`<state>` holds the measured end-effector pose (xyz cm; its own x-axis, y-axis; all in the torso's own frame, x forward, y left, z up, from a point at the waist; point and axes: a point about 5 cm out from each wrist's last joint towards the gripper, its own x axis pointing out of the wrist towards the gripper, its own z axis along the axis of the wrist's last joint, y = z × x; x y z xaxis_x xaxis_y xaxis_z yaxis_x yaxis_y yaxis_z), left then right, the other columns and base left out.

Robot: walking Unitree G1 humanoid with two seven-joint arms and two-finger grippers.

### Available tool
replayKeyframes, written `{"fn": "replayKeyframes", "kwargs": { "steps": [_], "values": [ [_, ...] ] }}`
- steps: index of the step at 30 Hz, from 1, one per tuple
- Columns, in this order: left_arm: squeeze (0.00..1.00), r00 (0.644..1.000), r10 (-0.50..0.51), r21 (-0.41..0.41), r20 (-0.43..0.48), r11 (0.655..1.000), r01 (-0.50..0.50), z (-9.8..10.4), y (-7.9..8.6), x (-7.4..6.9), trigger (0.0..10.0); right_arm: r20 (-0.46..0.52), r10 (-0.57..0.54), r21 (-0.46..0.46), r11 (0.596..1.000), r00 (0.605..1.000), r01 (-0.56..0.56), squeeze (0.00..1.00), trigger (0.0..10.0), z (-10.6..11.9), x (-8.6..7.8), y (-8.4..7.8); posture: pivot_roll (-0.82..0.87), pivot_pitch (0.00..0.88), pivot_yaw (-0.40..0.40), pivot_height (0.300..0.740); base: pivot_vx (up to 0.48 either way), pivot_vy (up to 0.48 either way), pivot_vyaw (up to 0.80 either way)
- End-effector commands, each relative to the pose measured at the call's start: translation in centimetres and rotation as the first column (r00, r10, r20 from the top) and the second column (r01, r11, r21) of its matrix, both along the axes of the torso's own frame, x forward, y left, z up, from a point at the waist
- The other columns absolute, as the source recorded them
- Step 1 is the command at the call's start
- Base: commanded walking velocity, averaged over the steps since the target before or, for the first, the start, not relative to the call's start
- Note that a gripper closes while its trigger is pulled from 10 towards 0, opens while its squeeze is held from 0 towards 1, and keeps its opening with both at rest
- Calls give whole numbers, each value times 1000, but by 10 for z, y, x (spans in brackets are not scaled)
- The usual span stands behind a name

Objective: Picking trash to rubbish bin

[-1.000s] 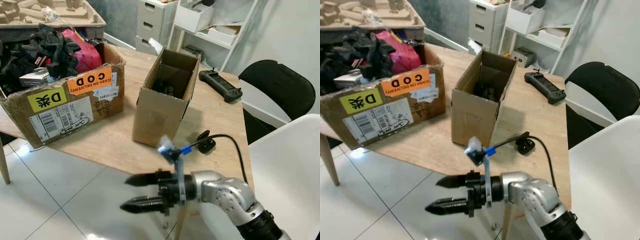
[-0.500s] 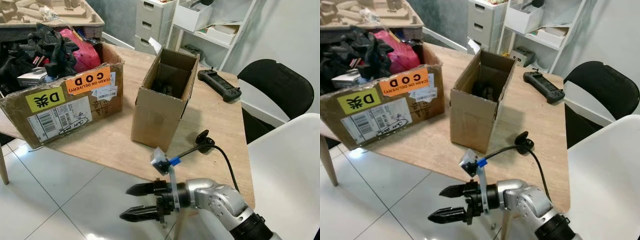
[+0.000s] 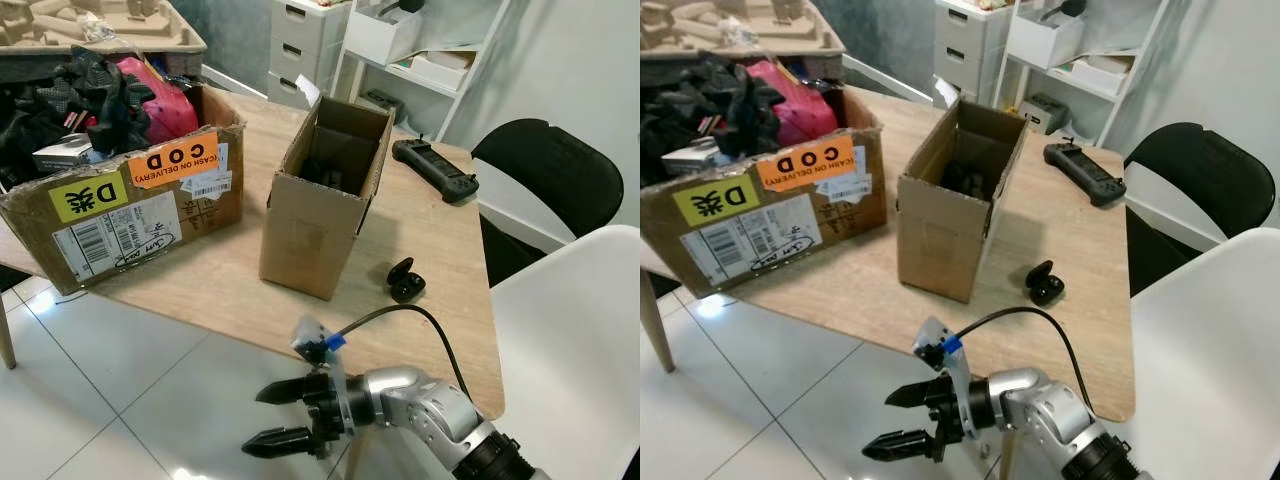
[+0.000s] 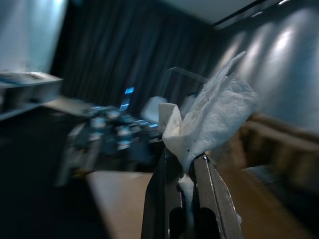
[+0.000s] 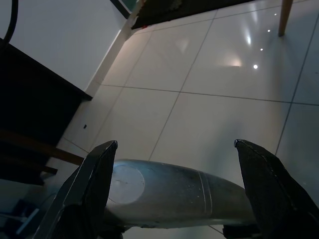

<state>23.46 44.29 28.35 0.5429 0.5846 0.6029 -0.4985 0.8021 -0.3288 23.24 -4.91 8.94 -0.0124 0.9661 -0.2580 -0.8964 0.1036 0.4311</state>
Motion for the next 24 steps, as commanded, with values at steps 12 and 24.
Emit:
{"fn": "replayKeyframes", "kwargs": {
  "steps": [12,24],
  "values": [
    [0,830,-521,210,201,850,483,55,-54,9,10000,24,18,97,995,1000,-20,0,10000,9,0,1,101,108,-52,740,0,0,0],
    [0,549,-833,333,65,537,775,51,-119,19,10000,100,-16,283,959,995,-13,0,10000,41,6,-7,90,102,-53,740,0,0,0]
  ]
}}
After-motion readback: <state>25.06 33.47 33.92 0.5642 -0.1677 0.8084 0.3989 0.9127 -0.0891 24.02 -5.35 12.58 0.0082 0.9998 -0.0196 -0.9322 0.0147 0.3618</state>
